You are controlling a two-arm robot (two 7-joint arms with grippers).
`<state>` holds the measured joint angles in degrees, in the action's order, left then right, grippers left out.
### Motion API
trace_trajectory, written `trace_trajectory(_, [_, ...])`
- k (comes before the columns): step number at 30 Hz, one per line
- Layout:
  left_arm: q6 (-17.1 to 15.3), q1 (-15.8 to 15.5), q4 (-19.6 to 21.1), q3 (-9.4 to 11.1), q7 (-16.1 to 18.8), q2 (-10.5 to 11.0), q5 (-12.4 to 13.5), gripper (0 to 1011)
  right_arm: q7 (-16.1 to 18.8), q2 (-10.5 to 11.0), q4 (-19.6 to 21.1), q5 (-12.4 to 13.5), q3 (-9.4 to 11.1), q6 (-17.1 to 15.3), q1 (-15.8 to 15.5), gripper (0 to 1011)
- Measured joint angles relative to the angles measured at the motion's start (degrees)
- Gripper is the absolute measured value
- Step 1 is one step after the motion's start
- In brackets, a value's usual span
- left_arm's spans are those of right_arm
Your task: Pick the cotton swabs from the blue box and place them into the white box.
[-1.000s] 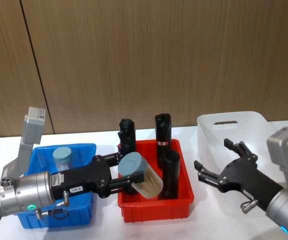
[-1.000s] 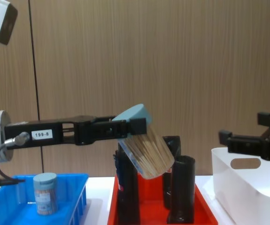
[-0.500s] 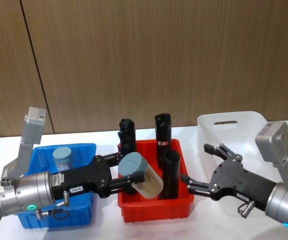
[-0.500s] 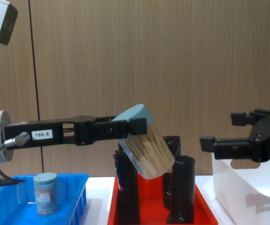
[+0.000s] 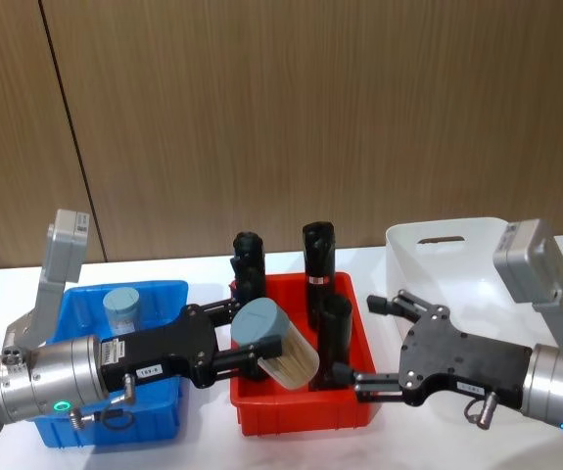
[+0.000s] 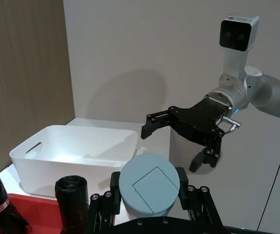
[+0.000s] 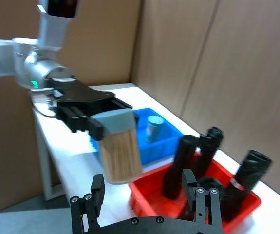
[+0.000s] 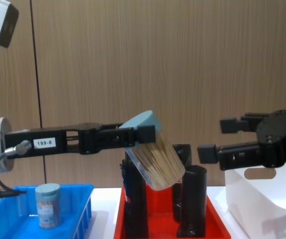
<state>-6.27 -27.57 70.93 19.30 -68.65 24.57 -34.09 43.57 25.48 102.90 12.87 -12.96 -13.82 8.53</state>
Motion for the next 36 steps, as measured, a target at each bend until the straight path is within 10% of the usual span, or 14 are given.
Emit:
trace_trajectory(15, [0.0, 0.0, 0.0, 0.0, 0.01, 0.0, 0.01, 670, 13.63, -1.51, -5.07, 1.86, -1.87, -3.4, 6.66, 1002])
trace_trajectory(36, [0.0, 0.0, 0.0, 0.0, 0.01, 0.0, 0.01, 670, 17.48, -5.05, -12.66, -0.56, -5.29, -2.42, 12.84, 1002])
